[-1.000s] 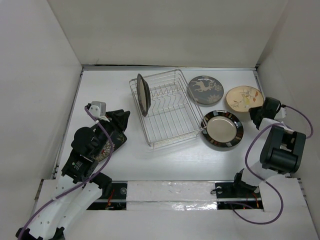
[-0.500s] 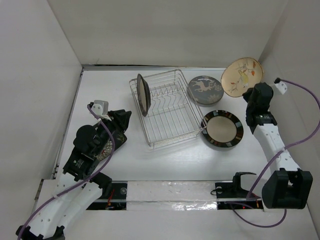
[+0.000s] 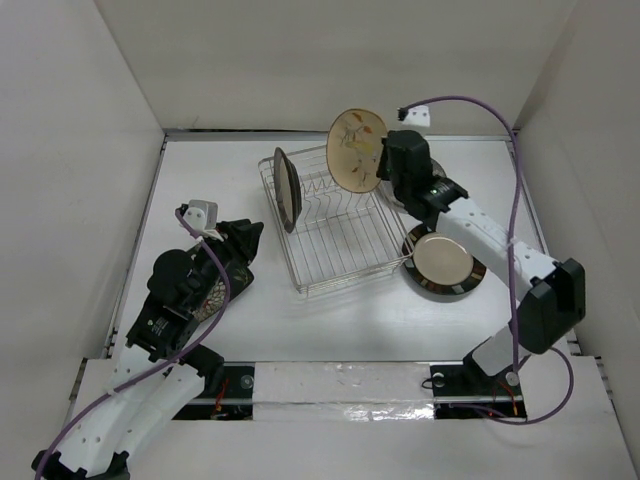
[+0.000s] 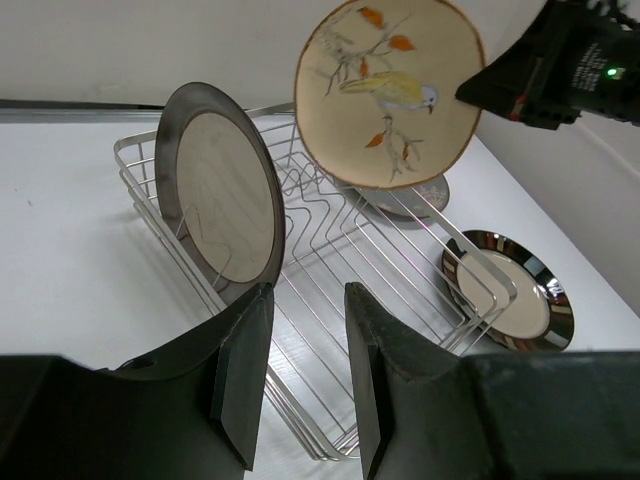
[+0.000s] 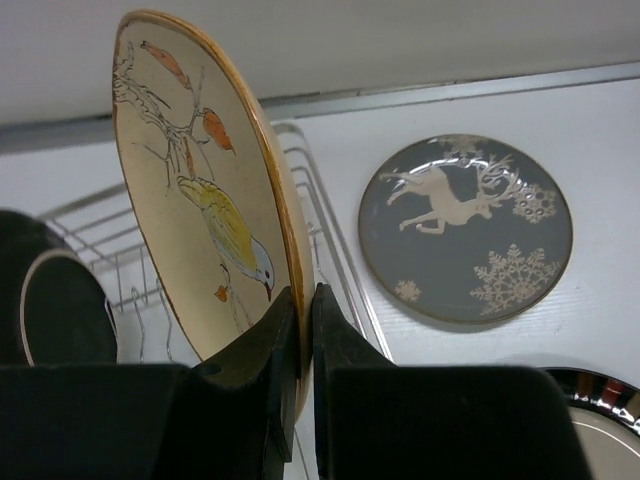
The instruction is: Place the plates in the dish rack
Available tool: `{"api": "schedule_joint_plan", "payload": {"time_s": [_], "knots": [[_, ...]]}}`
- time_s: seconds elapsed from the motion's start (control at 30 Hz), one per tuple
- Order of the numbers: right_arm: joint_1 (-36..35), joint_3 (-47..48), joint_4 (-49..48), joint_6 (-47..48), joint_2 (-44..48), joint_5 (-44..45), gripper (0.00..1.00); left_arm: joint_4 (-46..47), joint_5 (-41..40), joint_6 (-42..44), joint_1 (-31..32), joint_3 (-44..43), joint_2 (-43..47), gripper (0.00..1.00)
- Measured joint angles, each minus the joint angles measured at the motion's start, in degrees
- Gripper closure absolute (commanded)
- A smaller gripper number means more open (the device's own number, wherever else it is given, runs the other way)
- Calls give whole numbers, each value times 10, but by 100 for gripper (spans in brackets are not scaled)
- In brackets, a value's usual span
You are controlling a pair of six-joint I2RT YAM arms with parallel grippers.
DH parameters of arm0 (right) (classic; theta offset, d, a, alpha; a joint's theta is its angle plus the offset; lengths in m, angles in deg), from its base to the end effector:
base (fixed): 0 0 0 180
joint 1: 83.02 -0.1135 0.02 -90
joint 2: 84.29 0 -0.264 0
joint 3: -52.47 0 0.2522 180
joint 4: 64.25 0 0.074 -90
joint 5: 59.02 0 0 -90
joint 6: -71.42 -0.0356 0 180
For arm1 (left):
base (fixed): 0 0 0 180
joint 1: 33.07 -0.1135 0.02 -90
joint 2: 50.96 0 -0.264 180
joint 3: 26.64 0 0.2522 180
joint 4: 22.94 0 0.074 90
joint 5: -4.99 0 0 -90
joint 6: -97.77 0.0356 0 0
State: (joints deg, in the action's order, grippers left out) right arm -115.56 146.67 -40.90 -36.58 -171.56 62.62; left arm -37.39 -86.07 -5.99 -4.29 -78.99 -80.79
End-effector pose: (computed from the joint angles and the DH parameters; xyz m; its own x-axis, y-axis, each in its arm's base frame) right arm 0.3117 0.1767 0.3781 -0.2371 0.1608 -0.9581 0.0415 0.9870 0.1554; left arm 0.1164 -0.0632 0.3568 0.0088 -0.2762 -0.9611 0.4812 0.8437 -0.2380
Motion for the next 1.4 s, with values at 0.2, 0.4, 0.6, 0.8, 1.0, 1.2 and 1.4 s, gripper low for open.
{"api": "schedule_joint_plan", "payload": {"time_s": [0.2,0.4,0.6,0.8,1.0,1.2,1.4], "knots": [[-54,94,70,35,-94,35,100,0,4,0,0,0,0,69],[-91,158,107,47,-151,62,100,0,11,0,0,0,0,68],[-115,209,138,41,-195,76,100,0,17,0,0,0,1,68],[-132,252,162,30,-229,112,100,0,24,0,0,0,3,68],[-145,260,172,28,-233,147,100,0,26,-1,0,0,7,68],[-155,276,190,28,-235,179,100,2,29,-1,0,0,8,68],[-168,287,200,6,-254,191,100,4,33,-2,0,0,8,68]]}}
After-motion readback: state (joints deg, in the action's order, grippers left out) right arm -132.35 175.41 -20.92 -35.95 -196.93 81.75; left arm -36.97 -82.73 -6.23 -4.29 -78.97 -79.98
